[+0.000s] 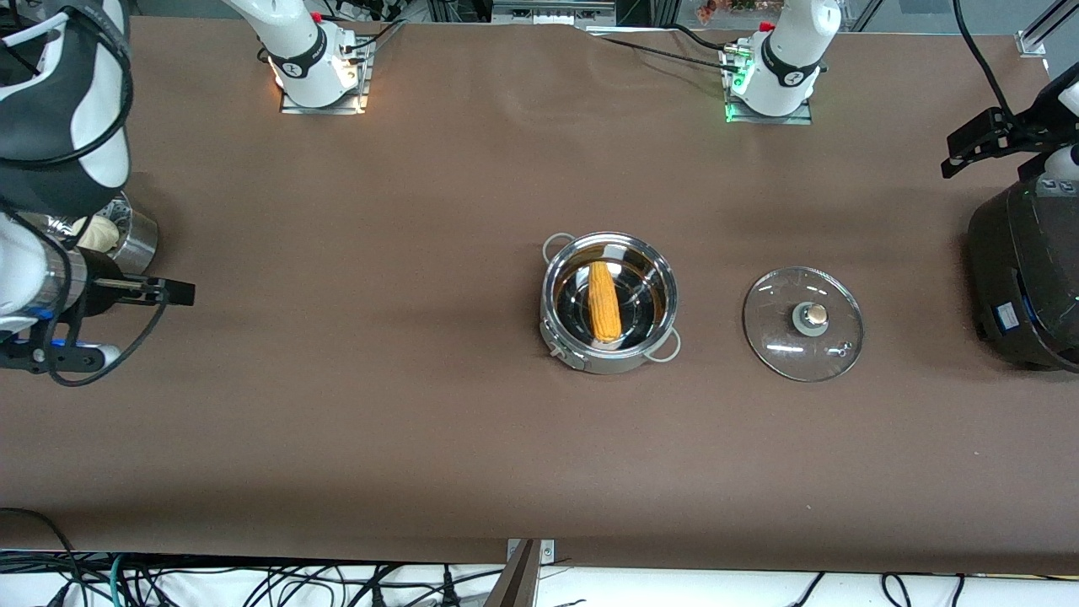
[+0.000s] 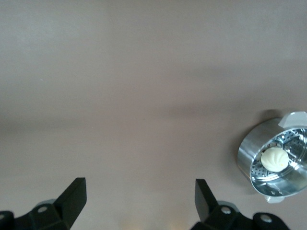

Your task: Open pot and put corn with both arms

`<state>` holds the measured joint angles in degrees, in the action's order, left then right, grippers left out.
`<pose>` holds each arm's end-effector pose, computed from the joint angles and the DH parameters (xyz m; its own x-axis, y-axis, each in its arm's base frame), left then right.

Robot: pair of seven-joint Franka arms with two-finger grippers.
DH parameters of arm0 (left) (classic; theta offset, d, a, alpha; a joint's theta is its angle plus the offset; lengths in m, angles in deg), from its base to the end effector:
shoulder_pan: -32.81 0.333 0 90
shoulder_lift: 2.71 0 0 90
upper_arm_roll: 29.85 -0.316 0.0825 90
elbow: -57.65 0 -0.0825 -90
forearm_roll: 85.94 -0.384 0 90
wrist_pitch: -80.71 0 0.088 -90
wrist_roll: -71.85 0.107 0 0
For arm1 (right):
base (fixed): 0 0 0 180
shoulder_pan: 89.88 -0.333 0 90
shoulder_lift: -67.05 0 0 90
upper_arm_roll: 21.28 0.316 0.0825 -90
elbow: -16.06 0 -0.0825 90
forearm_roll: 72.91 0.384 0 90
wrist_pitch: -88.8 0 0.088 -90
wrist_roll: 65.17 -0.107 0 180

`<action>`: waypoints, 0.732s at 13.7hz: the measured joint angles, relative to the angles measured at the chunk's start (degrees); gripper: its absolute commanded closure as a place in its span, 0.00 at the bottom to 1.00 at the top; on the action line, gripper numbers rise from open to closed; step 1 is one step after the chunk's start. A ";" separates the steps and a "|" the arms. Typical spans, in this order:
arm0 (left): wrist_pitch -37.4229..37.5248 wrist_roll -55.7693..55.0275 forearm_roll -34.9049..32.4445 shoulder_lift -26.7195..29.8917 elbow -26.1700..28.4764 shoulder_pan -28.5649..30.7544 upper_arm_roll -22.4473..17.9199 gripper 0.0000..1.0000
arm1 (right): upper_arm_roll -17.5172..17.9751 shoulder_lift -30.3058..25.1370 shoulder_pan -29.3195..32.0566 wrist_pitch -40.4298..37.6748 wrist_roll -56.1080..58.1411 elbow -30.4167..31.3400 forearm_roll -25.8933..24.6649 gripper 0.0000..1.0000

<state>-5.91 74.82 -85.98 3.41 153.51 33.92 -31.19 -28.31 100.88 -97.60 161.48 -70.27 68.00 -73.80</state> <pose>0.5135 0.0227 0.6286 0.9985 -0.0094 -0.0543 -0.0091 -0.9999 0.0046 0.6813 0.0343 0.5381 0.9738 -0.0766 -0.2139 -0.0555 -0.9931 0.1030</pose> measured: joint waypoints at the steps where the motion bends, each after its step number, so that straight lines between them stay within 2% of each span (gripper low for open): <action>1: 0.53 -1.62 0.00 -0.43 -0.48 0.00 0.08 0.00 | 0.02 -0.45 0.55 -0.14 0.14 0.33 0.21 0.00; 3: 1.26 -3.19 0.00 -0.94 -1.36 0.00 0.31 0.00 | 0.01 -3.72 2.12 2.63 0.35 5.01 0.63 0.00; 6: 1.45 -3.83 0.00 -1.25 -1.75 0.01 0.32 0.00 | 0.08 -14.32 3.67 17.73 -1.84 23.07 0.64 0.00; 8: 1.47 -3.91 0.00 -1.29 -1.77 0.01 0.32 0.00 | 0.51 -21.14 3.68 20.01 -4.26 31.25 0.62 0.00; 10: 1.48 -3.94 0.00 -1.30 -1.80 0.01 0.32 0.00 | 0.93 -26.36 3.68 19.19 -5.11 34.75 0.62 0.00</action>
<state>-4.43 70.88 -85.98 2.11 151.71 33.93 -30.87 -27.37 74.52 -93.92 180.67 -75.38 102.75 -73.18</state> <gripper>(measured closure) 0.000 0.000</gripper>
